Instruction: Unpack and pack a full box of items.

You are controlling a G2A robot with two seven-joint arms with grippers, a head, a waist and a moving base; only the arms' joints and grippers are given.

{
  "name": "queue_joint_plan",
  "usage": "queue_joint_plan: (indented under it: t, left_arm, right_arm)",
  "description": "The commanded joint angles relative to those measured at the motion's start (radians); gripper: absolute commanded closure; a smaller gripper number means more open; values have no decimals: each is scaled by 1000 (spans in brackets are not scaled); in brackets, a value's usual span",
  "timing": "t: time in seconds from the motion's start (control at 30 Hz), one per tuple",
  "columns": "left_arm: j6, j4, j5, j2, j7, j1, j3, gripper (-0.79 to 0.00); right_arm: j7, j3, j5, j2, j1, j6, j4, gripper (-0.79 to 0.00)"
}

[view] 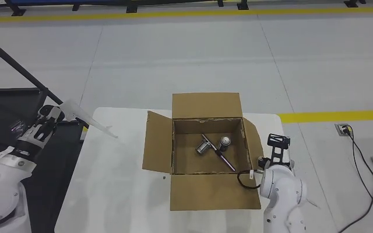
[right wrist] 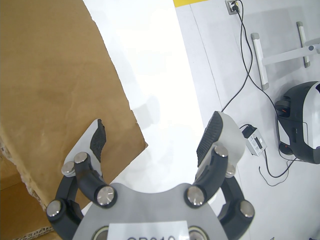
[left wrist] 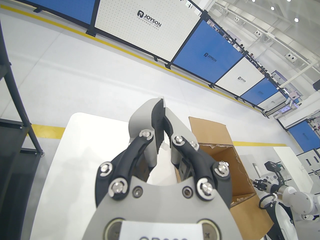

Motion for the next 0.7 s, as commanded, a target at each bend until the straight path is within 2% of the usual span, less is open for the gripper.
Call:
queue_joint_plan:
  t: [0.0, 0.13, 0.23, 0.37, 0.43, 0.53, 0.67]
  left_arm:
    - [0, 0, 0, 0, 0, 0, 0, 0]
    - [0, 0, 0, 0, 0, 0, 0, 0]
    - [0, 0, 0, 0, 0, 0, 0, 0]
    - [0, 0, 0, 0, 0, 0, 0, 0]
    - [0, 0, 0, 0, 0, 0, 0, 0]
    - [0, 0, 0, 0, 0, 0, 0, 0]
    - [0, 0, 0, 0, 0, 0, 0, 0]
  right_arm:
    - [-2, 5, 8, 2, 4, 0, 10, -785]
    - [-7, 19, 26, 6, 11, -1, 28, -785]
    - [-29, 28, 32, 8, 12, 47, 19, -785]
    - [-100, -1, 74, 3, -13, 127, -61, -785]
    - [-152, -26, 120, 0, -32, 133, -121, -785]
    - [-209, -85, 171, -1, -52, 86, -178, -785]
    - [-210, -168, 180, 4, -30, -71, -162, -785]
